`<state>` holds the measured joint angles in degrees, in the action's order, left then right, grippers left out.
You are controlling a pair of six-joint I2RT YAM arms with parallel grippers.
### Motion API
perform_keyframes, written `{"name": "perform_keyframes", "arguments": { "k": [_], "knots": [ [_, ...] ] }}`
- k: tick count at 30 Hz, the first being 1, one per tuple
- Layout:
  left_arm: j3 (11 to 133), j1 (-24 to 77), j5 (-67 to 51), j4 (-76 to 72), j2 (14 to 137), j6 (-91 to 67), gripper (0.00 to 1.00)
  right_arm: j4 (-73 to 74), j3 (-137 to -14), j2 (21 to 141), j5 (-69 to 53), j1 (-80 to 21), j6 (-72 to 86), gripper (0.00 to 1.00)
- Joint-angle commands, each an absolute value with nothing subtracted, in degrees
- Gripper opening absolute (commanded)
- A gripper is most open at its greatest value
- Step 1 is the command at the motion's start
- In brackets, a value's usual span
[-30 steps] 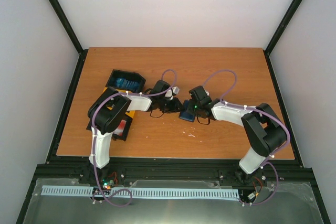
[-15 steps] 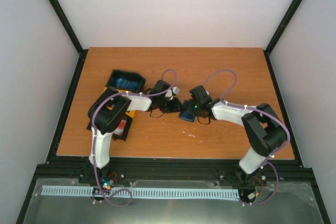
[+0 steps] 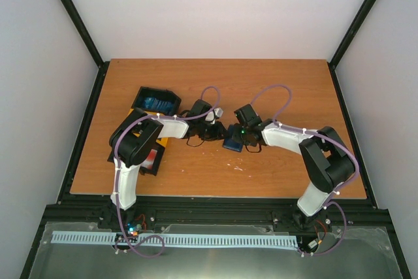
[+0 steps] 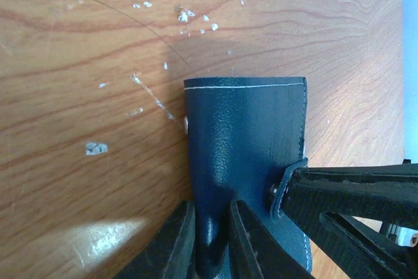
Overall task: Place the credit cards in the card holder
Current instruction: Close the card holder at the center of the board.
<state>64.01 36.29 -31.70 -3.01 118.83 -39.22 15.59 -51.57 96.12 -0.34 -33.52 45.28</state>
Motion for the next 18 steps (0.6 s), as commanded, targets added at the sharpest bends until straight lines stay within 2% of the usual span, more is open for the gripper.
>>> {"name": "perform_keyframes", "arguments": {
  "k": [1, 15, 18],
  "knots": [
    [59.8, 37.0, -21.0, 13.5, 127.1, -37.4, 0.17, 18.3, -52.6, 101.2, -1.7, -34.1, 44.5, 0.07],
    [60.6, 37.0, -21.3, 13.8, 127.4, -37.3, 0.17, 21.8, -54.2, 107.0, -0.9, -35.2, 43.9, 0.03],
    [59.9, 37.0, -21.2, 13.5, 126.0, -37.7, 0.17, 21.1, -54.4, 105.0, -0.2, -35.4, 44.4, 0.03]
  ]
}}
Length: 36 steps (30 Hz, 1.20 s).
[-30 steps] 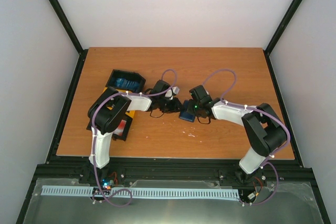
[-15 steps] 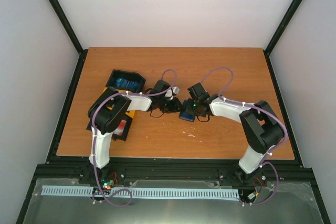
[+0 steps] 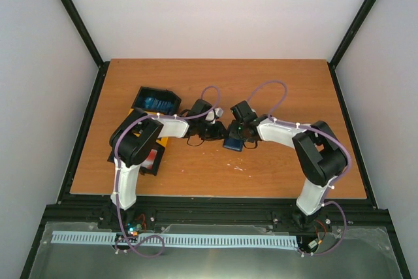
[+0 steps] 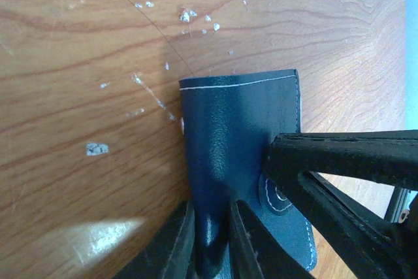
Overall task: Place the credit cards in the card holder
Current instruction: Close the card holder at the center of the board, then reset both arms
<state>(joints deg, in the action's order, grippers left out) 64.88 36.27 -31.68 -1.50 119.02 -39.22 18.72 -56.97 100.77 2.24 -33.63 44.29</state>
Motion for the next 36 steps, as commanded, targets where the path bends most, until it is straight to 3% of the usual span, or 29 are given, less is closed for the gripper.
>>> {"name": "perform_keyframes", "arguments": {
  "k": [1, 6, 9, 16, 24, 26, 36],
  "knots": [
    [59.7, 37.0, -21.1, 13.5, 125.2, -37.7, 0.17, 21.0, -54.8, 103.7, 0.3, -35.4, 44.3, 0.03],
    [59.8, 36.8, -19.6, 13.6, 117.8, -38.2, 0.21, 20.9, -56.6, 91.0, 5.9, -35.4, 43.9, 0.05],
    [60.1, 36.7, -17.3, 14.2, 111.6, -38.3, 0.29, 23.3, -56.2, 82.6, 10.9, -35.4, 44.3, 0.08],
    [57.1, 36.6, -12.6, 13.8, 94.2, -37.6, 0.52, 33.2, -50.0, 63.5, 18.9, -35.4, 45.0, 0.28],
    [51.9, 36.6, -3.5, 12.8, 69.7, -32.7, 0.85, 44.6, -48.9, 42.2, 23.7, -35.2, 41.9, 0.49],
    [51.8, 36.6, -0.3, 14.0, 64.6, -31.4, 0.98, 47.4, -50.1, 37.5, 25.4, -35.2, 41.4, 0.58],
    [51.4, 36.5, 11.7, 18.2, 42.3, -26.3, 1.00, 57.8, -56.0, 23.4, 34.3, -35.2, 39.4, 0.99]
  ]
}}
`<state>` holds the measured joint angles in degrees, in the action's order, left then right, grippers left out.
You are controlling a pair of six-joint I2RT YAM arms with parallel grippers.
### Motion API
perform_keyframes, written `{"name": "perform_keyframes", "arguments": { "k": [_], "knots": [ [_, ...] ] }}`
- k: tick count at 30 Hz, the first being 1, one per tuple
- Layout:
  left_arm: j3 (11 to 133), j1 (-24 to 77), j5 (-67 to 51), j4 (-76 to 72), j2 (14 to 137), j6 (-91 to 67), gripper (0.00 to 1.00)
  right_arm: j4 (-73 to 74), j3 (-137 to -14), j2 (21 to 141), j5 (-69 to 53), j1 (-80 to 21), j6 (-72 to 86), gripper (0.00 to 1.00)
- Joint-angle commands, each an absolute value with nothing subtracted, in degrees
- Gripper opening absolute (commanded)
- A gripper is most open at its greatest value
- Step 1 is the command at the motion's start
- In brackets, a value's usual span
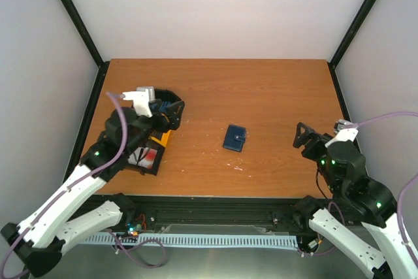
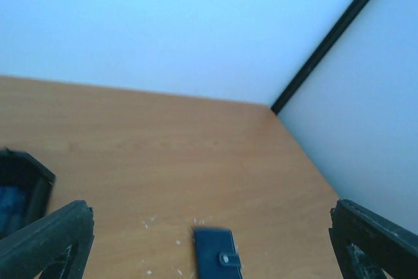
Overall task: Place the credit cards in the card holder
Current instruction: Reset both arms
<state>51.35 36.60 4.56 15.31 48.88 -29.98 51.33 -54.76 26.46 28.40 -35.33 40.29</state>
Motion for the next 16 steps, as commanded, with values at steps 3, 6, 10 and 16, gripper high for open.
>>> {"name": "perform_keyframes", "arguments": {
  "k": [3, 6, 10, 16],
  "knots": [
    [51.1, 36.6, 14.5, 19.2, 36.6, -25.3, 1.00, 59.1, -56.2, 21.5, 35.6, -35.2, 39.4, 1.00],
    [50.5, 36.6, 17.2, 20.0, 31.3, -24.6, 1.00, 59.7, -56.4, 20.6, 36.5, -35.2, 39.5, 1.00],
    [49.5, 36.6, 19.7, 20.1, 27.8, -24.1, 1.00, 60.3, -56.9, 20.2, 36.6, -35.2, 39.4, 1.00],
    [49.8, 36.6, 21.1, 22.1, 28.7, -25.8, 1.00, 60.4, -57.1, 19.0, 36.3, -35.2, 39.5, 1.00]
  ]
}}
